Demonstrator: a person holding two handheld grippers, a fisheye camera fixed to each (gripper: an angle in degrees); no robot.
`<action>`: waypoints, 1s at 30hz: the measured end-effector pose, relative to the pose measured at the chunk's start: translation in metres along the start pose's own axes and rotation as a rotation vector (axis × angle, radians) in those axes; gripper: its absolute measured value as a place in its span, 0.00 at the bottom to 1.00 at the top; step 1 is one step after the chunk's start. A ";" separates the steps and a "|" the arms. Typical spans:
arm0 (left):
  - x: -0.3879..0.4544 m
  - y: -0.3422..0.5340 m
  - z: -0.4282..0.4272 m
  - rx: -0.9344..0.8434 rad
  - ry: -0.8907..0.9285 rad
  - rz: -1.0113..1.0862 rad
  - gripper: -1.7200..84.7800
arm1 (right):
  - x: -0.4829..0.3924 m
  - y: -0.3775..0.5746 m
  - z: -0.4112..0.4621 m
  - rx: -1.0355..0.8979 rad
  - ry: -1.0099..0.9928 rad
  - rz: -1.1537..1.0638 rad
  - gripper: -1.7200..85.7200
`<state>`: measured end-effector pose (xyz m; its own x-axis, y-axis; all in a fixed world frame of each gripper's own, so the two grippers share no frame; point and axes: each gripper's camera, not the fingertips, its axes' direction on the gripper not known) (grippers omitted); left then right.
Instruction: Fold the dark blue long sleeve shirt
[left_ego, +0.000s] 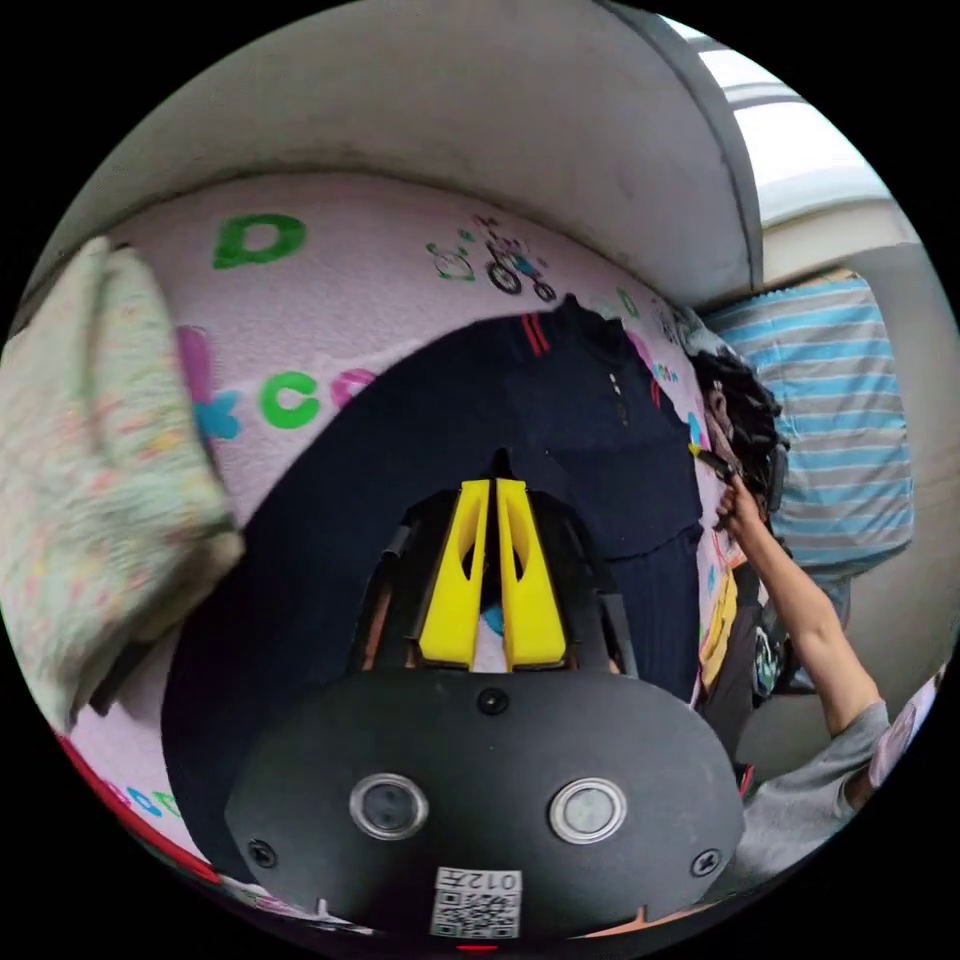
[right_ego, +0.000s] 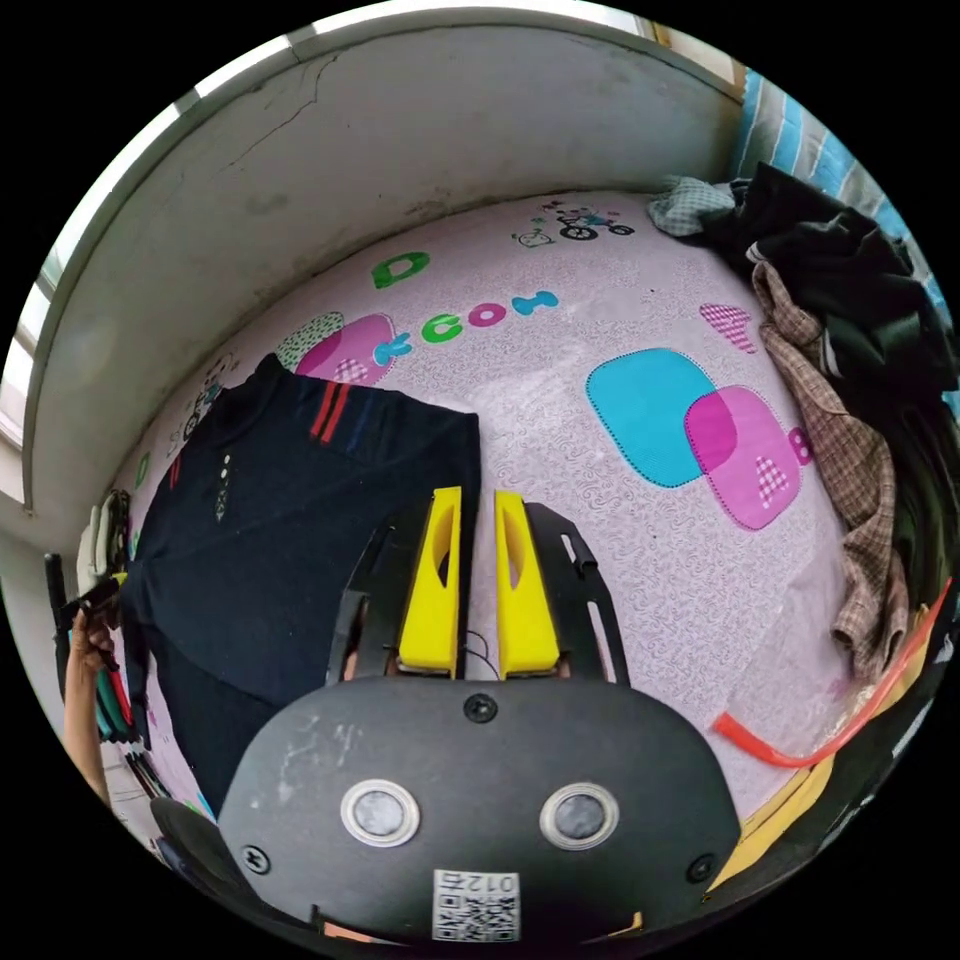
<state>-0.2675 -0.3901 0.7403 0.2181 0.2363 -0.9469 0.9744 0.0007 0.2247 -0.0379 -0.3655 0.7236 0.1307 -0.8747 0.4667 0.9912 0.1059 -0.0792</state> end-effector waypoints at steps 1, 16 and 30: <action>-0.003 0.007 -0.020 0.062 -0.054 -0.046 0.03 | -0.002 0.002 -0.013 0.026 0.027 -0.001 0.05; 0.154 0.049 0.099 -0.128 -0.373 0.243 0.02 | -0.099 0.056 -0.047 -0.106 0.065 -0.393 0.01; 0.278 0.205 0.096 -0.360 -0.252 0.621 0.03 | -0.146 0.143 -0.144 -0.290 -0.126 -0.498 0.01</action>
<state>-0.0018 -0.4178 0.5015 0.7687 0.0674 -0.6361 0.6003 0.2674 0.7538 0.0823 -0.2906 0.5177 -0.3307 -0.7211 0.6088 0.8900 -0.4529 -0.0531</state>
